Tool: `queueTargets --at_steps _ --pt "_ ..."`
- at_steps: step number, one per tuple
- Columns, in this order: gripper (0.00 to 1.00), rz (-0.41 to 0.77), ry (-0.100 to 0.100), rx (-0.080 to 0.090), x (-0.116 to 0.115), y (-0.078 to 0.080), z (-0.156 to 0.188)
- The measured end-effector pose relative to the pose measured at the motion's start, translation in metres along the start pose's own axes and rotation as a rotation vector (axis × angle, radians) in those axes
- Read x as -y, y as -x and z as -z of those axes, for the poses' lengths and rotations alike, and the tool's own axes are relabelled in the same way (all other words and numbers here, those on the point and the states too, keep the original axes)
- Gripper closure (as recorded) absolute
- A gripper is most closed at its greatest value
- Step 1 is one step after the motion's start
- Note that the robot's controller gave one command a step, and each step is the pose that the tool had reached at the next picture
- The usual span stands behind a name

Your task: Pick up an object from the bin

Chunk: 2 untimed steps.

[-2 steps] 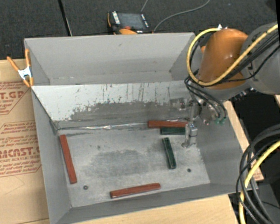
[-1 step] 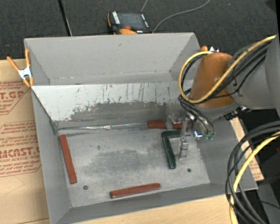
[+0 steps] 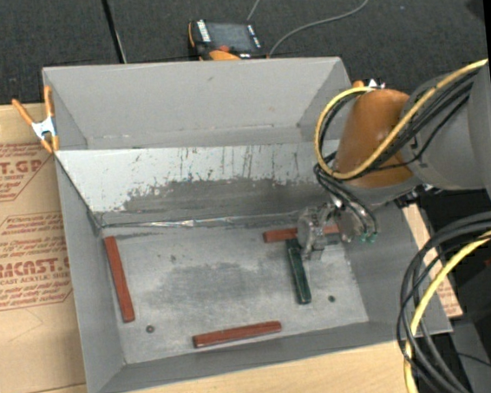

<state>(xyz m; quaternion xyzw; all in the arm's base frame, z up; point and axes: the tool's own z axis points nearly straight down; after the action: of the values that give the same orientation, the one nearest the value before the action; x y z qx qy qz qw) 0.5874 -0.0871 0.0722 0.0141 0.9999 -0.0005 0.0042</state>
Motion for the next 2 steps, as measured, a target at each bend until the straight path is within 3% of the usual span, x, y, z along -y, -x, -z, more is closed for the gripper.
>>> queueTargets --at_steps 1,2 --pt "0.00 0.000 0.000 -0.006 -0.0003 -0.0018 -0.0020" --pt "1.00 0.000 0.000 -0.001 -0.0001 -0.0001 0.0000"
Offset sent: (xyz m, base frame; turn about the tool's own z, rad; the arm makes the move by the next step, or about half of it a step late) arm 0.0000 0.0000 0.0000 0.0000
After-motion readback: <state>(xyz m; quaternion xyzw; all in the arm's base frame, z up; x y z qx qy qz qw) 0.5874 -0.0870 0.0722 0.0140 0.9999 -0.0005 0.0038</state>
